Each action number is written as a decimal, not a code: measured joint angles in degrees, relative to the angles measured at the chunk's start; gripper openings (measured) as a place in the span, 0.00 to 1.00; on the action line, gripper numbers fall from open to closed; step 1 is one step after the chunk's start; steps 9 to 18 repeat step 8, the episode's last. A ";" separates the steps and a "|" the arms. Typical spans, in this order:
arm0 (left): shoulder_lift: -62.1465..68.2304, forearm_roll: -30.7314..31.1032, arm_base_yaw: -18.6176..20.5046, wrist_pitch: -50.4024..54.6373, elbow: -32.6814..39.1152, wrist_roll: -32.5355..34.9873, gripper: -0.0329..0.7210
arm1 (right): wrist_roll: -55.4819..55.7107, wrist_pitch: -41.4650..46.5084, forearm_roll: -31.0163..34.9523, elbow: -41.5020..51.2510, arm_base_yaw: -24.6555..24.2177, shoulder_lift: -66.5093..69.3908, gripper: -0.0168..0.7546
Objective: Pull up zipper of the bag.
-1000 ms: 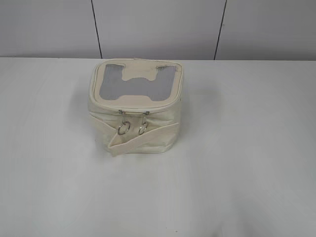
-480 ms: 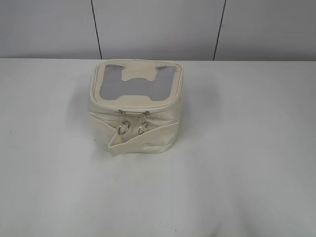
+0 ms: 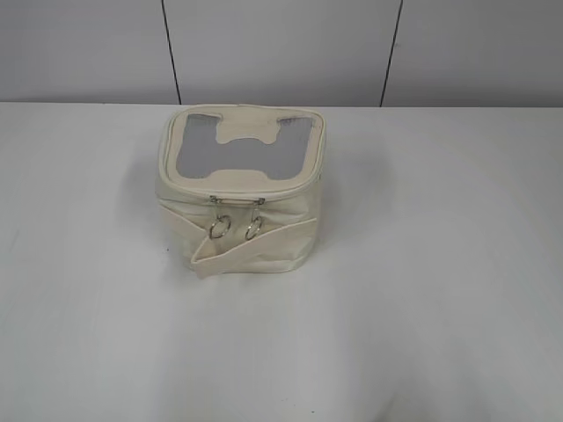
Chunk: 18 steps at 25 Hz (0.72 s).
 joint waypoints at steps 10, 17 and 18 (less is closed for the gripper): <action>0.00 -0.05 0.00 -0.07 0.00 0.00 0.30 | 0.00 0.00 -0.06 0.00 0.00 0.00 0.60; 0.00 -0.05 0.00 -0.07 0.00 0.00 0.30 | 0.00 0.00 -0.06 0.00 0.00 0.00 0.60; 0.00 -0.05 0.00 -0.07 0.00 0.00 0.30 | 0.00 0.00 -0.06 0.00 0.00 0.00 0.60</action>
